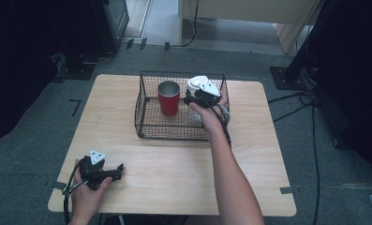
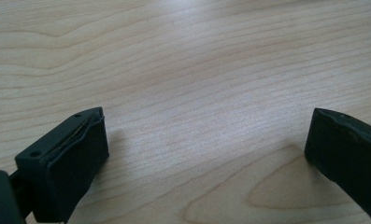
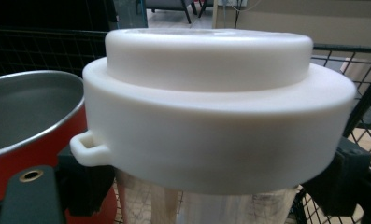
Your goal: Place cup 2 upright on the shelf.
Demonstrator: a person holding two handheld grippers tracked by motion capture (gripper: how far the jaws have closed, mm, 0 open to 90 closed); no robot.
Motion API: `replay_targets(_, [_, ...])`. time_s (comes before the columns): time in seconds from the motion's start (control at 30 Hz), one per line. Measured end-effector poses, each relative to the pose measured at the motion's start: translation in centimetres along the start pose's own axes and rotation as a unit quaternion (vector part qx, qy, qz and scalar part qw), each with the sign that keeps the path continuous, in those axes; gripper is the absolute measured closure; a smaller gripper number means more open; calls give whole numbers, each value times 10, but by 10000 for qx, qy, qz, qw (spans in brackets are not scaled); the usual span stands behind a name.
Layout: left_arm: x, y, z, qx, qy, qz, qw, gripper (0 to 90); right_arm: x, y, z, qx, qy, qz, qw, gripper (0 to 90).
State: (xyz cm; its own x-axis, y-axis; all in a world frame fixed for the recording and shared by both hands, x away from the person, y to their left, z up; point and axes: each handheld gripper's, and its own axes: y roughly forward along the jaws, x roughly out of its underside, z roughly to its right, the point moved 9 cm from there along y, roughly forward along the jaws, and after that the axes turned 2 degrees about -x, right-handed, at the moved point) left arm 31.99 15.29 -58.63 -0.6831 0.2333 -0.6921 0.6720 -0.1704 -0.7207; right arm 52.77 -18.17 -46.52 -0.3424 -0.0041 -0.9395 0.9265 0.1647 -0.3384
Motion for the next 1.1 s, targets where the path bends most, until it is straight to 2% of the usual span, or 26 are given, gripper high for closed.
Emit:
replay_targets(0.2, [0,0,0,-3,1,1,10000,1,5,-3,-2,-175,-71,31,9998,146])
replay_targets(0.27, [0,0,0,-1,1,-1,10000,1,4,-5,-2,-121,-98,115,9998,137])
replay_targets(0.5, [0,0,0,-2,0,1,10000,1,6,-6,-4,-172,-116,143,9997,18])
replay_targets(0.57, [0,0,0,-2,1,0,10000,1,6,-7,-4,-176,-102,170,9996,15])
replay_targets(0.67, [0,0,0,0,-1,0,10000,1,1,-10,-1,-110,6,319,9994,3])
replay_targets(0.87, [0,0,0,-2,0,1,10000,1,-11,-17,0,-184,-17,570,9982,0])
replay_targets(0.97, [0,0,0,0,0,0,10000,1,-18,-20,-1,-183,-164,656,9975,0])
replay_targets(1.1, [0,0,0,3,-4,6,10000,1,-23,-23,-2,-249,-87,654,9975,0])
